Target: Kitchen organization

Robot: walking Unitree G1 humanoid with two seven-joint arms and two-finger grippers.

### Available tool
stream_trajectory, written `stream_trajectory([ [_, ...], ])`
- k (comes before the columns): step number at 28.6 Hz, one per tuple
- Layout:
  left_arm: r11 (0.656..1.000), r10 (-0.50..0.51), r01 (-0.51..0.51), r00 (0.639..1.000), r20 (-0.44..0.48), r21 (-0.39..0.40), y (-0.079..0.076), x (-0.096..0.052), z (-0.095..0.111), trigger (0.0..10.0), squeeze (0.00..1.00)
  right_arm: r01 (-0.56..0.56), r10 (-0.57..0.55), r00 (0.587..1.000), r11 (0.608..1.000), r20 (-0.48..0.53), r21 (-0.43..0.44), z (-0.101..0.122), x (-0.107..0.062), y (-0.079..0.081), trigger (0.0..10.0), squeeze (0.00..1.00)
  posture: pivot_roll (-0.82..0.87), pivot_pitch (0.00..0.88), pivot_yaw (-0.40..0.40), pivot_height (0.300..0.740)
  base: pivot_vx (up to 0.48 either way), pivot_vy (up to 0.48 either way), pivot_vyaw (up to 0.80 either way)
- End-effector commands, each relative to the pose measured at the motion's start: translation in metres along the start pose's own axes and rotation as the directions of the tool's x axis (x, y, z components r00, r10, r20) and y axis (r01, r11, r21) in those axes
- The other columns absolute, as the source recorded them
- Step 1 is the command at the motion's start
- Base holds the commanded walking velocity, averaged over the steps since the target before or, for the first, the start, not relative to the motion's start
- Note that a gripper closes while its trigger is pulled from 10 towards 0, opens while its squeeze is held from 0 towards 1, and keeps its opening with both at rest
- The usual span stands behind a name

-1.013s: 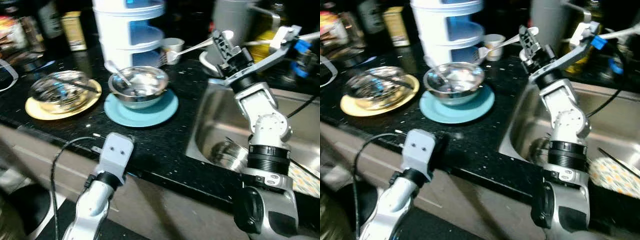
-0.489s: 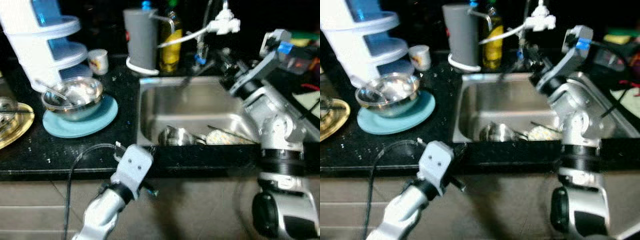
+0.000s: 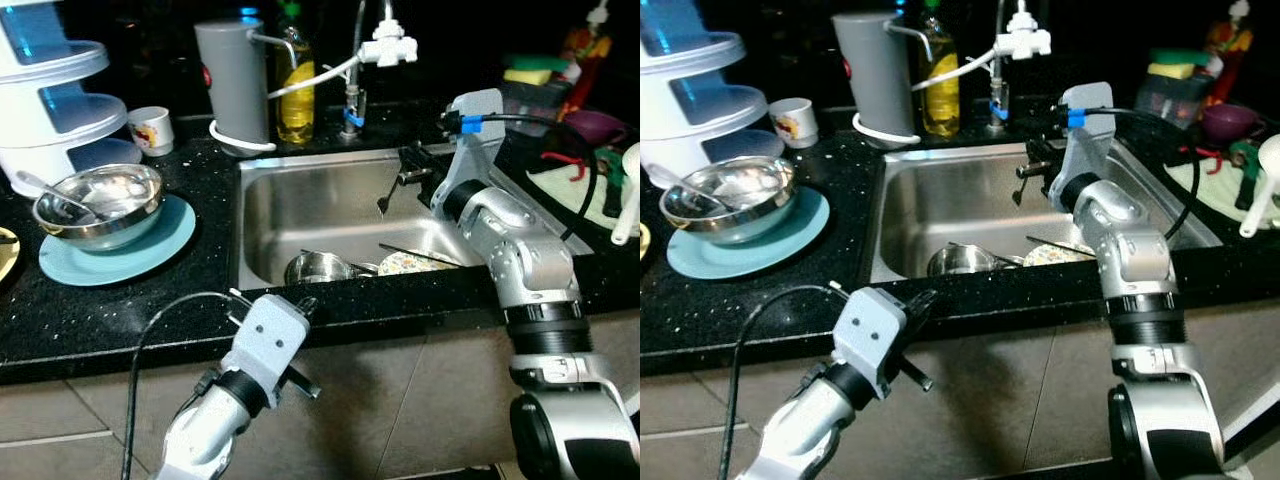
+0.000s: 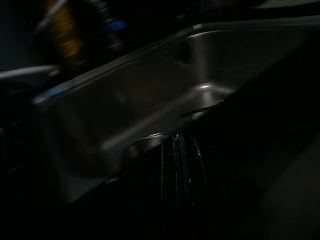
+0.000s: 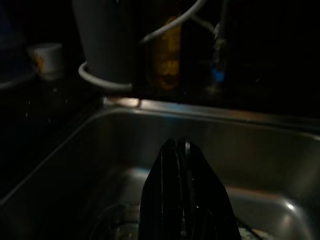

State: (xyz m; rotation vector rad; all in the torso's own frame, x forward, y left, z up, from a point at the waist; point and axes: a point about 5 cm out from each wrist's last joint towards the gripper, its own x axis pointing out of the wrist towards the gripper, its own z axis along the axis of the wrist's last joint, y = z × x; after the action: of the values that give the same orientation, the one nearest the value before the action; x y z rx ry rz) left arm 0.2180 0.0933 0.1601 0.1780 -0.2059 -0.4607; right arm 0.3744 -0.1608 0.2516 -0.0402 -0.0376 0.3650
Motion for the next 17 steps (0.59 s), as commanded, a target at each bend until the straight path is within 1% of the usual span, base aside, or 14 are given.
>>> stream_trajectory([
  [1,1.0,0.023,-0.023,1.0,0.002,-0.013,0.004,0.0,0.003,10.0,0.0,-0.009,0.009,1.0,1.0,-0.018,-0.016,-0.003,0.002,0.005,10.0,0.0,0.05,0.0,-0.013,0.74,0.0,0.0,0.0],
  [3,0.999,0.029,-0.029,1.0,-0.001,-0.02,0.005,0.0,0.003,10.0,0.0,-0.009,0.008,1.0,1.0,-0.02,-0.02,-0.004,0.002,0.005,10.0,0.0,0.05,0.0,-0.012,0.74,0.0,0.0,0.0],
  [4,0.999,0.04,-0.041,0.999,-0.02,-0.022,0.006,0.0,0.001,10.0,0.0,-0.008,0.008,1.0,1.0,-0.023,-0.024,-0.005,0.002,0.006,10.0,0.0,0.05,0.0,-0.012,0.74,0.0,-0.398,0.0],
  [6,0.999,0.051,-0.051,0.998,-0.027,-0.014,0.007,-0.001,0.001,10.0,0.0,-0.009,0.008,1.0,1.0,-0.024,-0.028,-0.005,0.002,0.007,10.0,0.0,0.05,0.0,-0.01,0.74,0.0,-0.476,0.0],
  [11,0.997,0.07,-0.071,0.997,-0.016,-0.015,0.009,0.0,0.003,10.0,0.0,-0.014,0.013,1.0,0.999,-0.028,-0.042,-0.006,0.002,0.009,10.0,0.0,0.05,0.0,-0.011,0.74,0.0,-0.474,0.0],
  [14,0.993,0.117,-0.117,0.993,-0.011,-0.004,0.015,0.0,0.006,10.0,0.0,-0.054,0.05,0.998,0.994,-0.041,-0.095,-0.01,0.003,0.019,10.0,0.0,0.05,0.0,-0.012,0.74,0.0,0.0,0.0],
  [17,0.992,0.127,-0.127,0.992,-0.015,0.003,0.016,0.0,0.005,10.0,0.0,-0.066,0.061,0.997,0.992,-0.045,-0.11,-0.011,0.004,0.022,10.0,0.0,0.05,0.0,-0.012,0.74,0.0,0.0,0.0],
])
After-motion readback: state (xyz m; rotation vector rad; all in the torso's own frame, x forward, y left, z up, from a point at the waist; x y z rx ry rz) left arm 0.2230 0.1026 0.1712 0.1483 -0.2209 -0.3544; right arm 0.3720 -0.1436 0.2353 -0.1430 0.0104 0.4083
